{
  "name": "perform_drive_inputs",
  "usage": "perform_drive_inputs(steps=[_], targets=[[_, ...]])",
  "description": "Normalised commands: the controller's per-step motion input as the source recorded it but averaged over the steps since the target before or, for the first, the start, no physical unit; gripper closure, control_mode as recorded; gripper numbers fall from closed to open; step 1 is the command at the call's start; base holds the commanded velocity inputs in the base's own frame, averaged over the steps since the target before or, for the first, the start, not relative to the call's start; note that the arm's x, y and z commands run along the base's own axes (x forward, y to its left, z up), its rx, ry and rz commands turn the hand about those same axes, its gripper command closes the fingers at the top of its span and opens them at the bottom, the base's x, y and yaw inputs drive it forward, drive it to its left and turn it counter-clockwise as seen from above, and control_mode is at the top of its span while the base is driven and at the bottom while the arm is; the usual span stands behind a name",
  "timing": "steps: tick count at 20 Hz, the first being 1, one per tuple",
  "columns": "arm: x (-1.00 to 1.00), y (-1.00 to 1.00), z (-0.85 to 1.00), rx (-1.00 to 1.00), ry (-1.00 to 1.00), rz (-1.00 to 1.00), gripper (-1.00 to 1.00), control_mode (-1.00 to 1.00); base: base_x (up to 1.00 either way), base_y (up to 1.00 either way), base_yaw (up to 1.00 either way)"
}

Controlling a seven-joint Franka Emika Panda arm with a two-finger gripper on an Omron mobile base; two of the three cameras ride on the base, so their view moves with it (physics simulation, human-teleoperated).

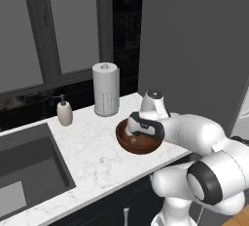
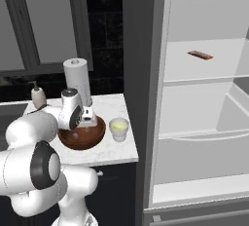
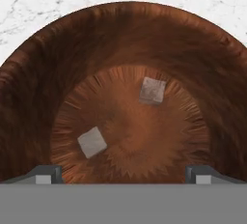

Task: Grab a lemon wedge from the fridge and one ice cube from the ice bowl, and put them in the glass of lemonade.

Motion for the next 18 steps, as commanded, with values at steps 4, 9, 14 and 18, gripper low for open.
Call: perform_drive_inputs(steps=[4,9,14,18], targets=[[0.03,-0.01,-0.06,0.0,0.42,0.0,-1.0,-1.0,0.0,0.0,0.0],[0.02,0.0,0.0,0.0,0.08,0.0,-1.0,-1.0,0.0,0.0,0.0],[0.23,0.0,-0.01,0.0,0.0,0.0,-1.0,-1.0,0.0,0.0,0.0],[0.13,0.0,-0.06,0.0,-0.09,0.0,-1.0,-1.0,0.0,0.0,0.0]])
